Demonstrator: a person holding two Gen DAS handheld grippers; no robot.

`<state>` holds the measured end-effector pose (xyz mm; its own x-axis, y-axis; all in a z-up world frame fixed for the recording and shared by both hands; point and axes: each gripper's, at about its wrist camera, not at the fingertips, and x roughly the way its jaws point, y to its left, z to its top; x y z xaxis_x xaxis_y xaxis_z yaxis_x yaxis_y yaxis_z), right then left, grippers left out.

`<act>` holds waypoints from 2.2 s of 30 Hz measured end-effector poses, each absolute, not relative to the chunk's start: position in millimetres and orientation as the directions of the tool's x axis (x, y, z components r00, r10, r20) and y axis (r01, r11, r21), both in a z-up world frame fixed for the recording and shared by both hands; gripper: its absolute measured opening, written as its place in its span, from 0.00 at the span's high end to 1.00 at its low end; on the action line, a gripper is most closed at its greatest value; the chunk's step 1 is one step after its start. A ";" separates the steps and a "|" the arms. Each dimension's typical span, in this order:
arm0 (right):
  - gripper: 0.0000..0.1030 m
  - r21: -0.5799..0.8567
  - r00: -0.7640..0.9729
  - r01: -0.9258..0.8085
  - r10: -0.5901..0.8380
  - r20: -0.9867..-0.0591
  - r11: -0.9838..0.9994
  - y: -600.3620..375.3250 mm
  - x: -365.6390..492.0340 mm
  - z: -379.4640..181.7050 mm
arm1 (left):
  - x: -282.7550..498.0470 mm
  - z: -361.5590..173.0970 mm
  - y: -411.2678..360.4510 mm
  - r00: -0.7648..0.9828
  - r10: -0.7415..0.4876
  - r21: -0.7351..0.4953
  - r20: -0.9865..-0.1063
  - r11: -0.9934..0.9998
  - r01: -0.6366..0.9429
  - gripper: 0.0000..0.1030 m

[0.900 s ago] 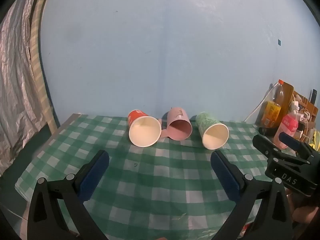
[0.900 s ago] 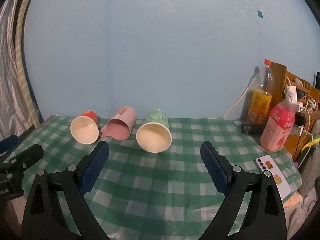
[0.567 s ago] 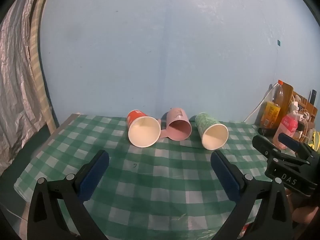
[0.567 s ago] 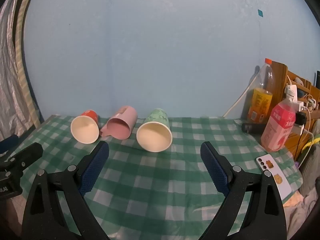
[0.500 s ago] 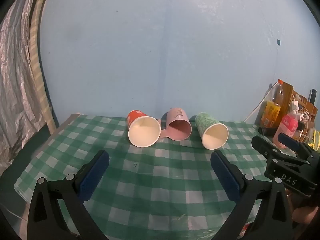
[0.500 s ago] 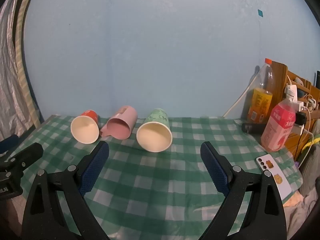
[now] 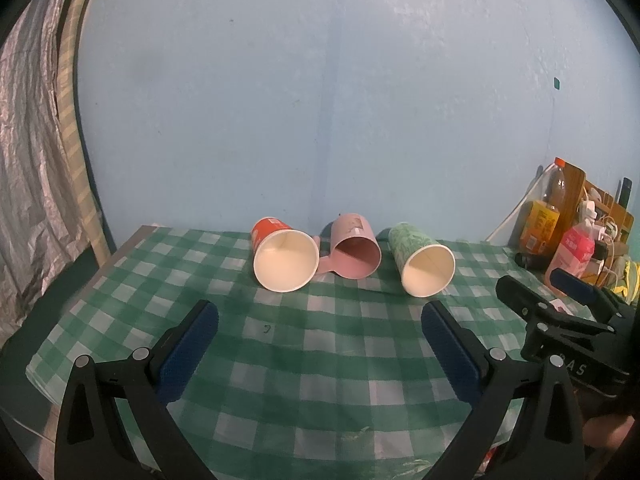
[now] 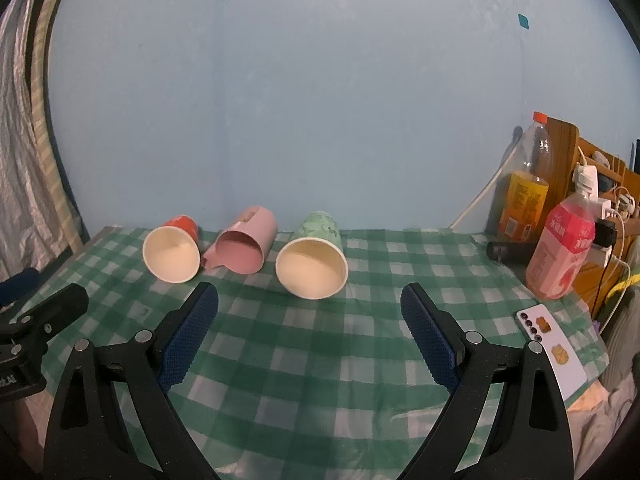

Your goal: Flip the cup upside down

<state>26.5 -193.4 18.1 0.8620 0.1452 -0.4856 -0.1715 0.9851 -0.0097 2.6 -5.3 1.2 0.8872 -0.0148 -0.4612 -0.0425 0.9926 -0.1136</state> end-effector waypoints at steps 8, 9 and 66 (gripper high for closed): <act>0.11 -0.006 0.861 -0.181 0.156 -0.484 0.983 -193.6 26.4 18.0 | 2.7 -1.2 -3.1 0.885 -0.017 -0.119 -0.465 0.992 -0.043 0.01; 0.11 -0.006 0.860 -0.181 0.155 -0.486 0.983 -193.0 26.8 18.1 | 2.9 -1.3 -2.9 0.885 -0.017 -0.118 -0.464 0.992 -0.043 0.01; 0.11 -0.009 0.854 -0.185 0.156 -0.496 0.983 -189.6 23.5 13.1 | -1.7 -9.0 -9.7 0.880 -0.017 -0.119 -0.476 0.992 -0.045 0.01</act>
<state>23.5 -189.6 13.1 0.8540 0.1561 -0.4962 -0.1851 0.9827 -0.0094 -1.7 -9.7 -9.0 0.8795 -0.0171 -0.4755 -0.0449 0.9919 -0.1187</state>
